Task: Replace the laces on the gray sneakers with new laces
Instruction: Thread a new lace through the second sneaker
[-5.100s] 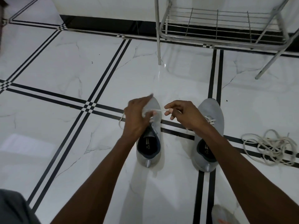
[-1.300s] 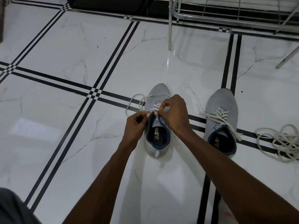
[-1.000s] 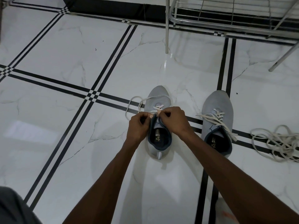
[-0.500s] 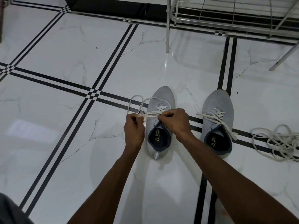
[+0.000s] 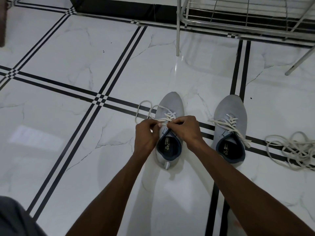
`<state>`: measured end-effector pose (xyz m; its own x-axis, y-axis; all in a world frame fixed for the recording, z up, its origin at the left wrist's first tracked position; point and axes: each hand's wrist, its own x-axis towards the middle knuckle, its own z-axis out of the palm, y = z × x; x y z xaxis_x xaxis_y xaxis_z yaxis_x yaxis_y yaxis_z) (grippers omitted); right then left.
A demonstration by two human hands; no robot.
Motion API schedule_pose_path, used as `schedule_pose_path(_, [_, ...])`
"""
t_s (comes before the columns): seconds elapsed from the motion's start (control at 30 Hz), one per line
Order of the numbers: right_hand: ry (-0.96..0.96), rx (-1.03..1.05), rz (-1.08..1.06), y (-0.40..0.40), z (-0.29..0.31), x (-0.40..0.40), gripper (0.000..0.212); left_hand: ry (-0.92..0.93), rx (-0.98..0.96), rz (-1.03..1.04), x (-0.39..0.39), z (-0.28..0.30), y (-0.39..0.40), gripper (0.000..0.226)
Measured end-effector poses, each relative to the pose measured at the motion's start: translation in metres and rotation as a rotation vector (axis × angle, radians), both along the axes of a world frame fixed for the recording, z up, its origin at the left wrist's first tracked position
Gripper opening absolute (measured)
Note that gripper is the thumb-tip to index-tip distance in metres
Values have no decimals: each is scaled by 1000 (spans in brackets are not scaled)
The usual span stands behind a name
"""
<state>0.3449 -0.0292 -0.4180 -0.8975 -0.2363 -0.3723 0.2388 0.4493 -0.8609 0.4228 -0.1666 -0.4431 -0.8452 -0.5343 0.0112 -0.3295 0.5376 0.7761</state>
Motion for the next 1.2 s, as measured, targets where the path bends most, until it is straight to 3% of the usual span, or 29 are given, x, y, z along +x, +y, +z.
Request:
schedule_pose_path(0.1, [-39,-12,-19,2,-1,-2,3,-102,-43,307,11,1,-21,18])
schedule_pose_path(0.17, [-46,-27,-29,3,-1,-1,3,-126,-50,406,21,-1,-30,18])
schedule_pose_path(0.3, [-41,-35,-25,3,2,-1,7,112,-116,100,12,4,-8,13])
schedule_pose_path(0.37, [-22,-40,-15,3,4,-1,11,86,-28,-78,4,3,5,14])
schedule_pose_path(0.43, [-7,-36,-8,3,5,-1,9,54,7,-131,2,-1,9,11])
schedule_pose_path(0.57, [-13,-5,-15,4,3,-2,5,-2,-55,-85,-6,2,6,13])
schedule_pose_path(0.7, [-31,3,-33,5,5,-4,8,-150,-85,322,13,-5,-31,18])
schedule_pose_path(0.77, [-29,9,-33,4,5,-4,5,-178,-129,301,21,-7,-36,14])
schedule_pose_path(0.9, [-5,10,-26,2,5,-4,4,44,-152,-68,4,2,-8,24])
schedule_pose_path(1.0, [13,9,-1,4,7,-3,14,42,-133,-219,-5,3,8,13])
schedule_pose_path(1.2, [-20,13,-37,6,5,-6,11,-96,-94,178,11,-6,-29,11])
